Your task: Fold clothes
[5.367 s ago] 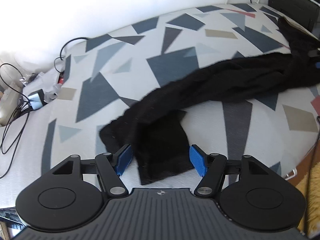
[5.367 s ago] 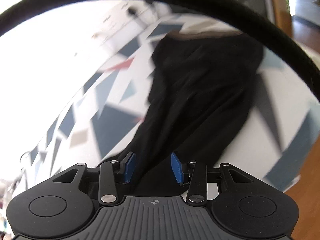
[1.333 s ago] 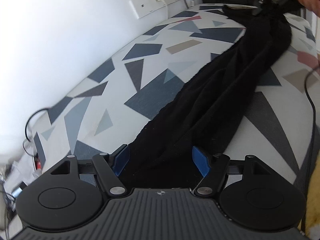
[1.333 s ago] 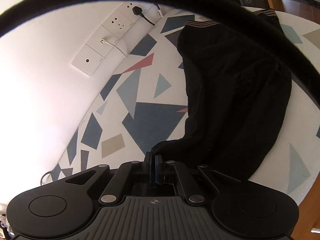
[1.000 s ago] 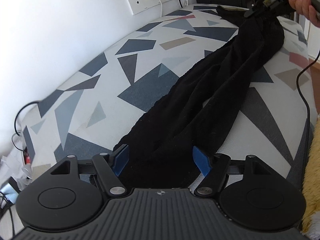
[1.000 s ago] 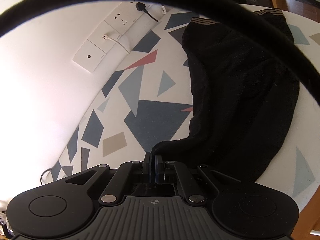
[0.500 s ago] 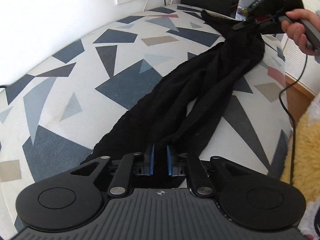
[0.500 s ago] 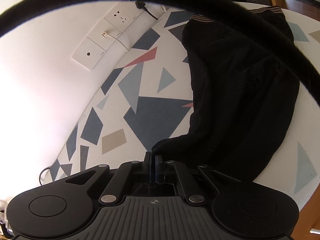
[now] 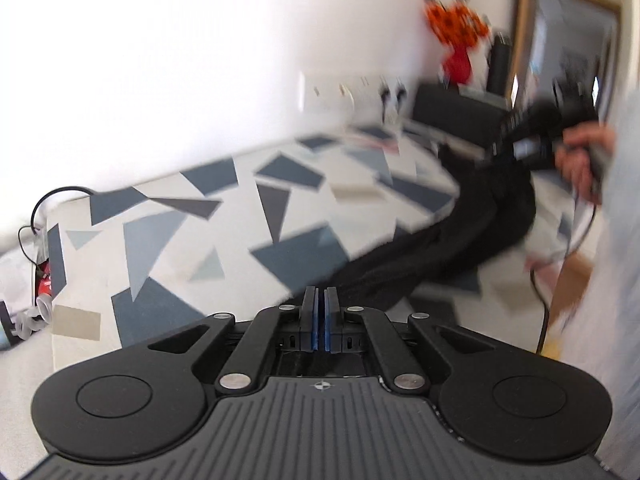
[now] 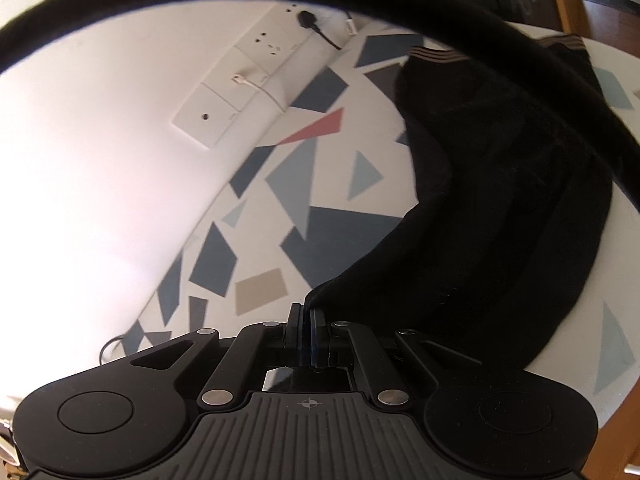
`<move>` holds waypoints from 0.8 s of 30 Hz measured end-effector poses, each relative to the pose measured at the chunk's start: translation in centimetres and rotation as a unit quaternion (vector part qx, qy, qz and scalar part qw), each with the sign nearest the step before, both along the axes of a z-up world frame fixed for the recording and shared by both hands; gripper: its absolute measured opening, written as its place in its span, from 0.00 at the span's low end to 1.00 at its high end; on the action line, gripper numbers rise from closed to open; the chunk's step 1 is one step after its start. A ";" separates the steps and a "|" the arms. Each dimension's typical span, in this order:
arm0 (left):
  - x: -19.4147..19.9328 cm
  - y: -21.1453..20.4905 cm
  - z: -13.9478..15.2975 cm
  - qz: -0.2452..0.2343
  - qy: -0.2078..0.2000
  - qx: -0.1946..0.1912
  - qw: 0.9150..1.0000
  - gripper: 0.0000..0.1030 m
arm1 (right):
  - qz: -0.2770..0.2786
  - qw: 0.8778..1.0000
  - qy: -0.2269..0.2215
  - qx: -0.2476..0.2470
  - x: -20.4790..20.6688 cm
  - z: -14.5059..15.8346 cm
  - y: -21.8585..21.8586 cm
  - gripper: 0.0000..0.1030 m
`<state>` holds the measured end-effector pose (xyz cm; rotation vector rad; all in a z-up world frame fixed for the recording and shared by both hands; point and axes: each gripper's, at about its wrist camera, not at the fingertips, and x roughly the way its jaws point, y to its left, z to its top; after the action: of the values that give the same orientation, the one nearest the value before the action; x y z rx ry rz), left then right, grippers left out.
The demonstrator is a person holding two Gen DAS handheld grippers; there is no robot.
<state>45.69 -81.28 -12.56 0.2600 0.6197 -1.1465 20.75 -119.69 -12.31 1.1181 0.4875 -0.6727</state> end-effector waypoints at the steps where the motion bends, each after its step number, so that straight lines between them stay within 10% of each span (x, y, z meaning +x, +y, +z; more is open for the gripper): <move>1: 0.7 0.2 0.3 0.012 0.013 -0.015 1.000 0.03 | 0.003 1.000 0.003 0.002 0.3 0.4 -0.2 0.03; 7: 5.5 0.7 2.1 0.091 0.038 -0.068 0.993 0.03 | 0.033 0.999 -0.008 -0.007 2.7 3.0 -1.4 0.03; 11: 8.0 -1.4 2.3 0.091 0.012 -0.031 0.995 0.03 | 0.059 0.998 -0.014 -0.029 5.8 4.0 -2.8 0.03; 13: 8.3 -2.7 2.0 0.058 0.015 0.003 0.998 0.16 | 0.080 0.996 0.008 -0.030 7.8 3.9 -3.6 0.04; 15: 6.5 -3.4 1.1 0.014 -0.006 0.045 0.999 0.57 | 0.121 0.992 0.014 -0.024 9.4 3.7 -3.6 0.08; 18: 3.7 -4.1 -0.9 -0.054 -0.028 0.095 0.994 0.69 | 0.138 0.989 0.042 -0.034 10.1 3.1 -2.9 0.31; 22: 1.8 -4.9 -4.2 -0.100 -0.018 0.161 0.982 0.69 | 0.076 0.996 0.057 -0.002 8.1 1.5 -3.3 0.37; 23: 1.8 -4.9 -4.5 -0.098 -0.015 0.165 0.981 0.54 | 0.059 0.996 0.064 0.013 7.5 1.0 -3.6 0.39; 24: 1.8 -5.0 -4.8 -0.095 -0.011 0.170 0.981 0.12 | 0.043 0.996 0.072 0.028 7.0 0.4 -4.0 0.39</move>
<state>47.45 -86.23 -17.36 0.6347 0.7839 -1.2151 27.75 -123.65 -11.89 1.0990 0.6783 -0.6703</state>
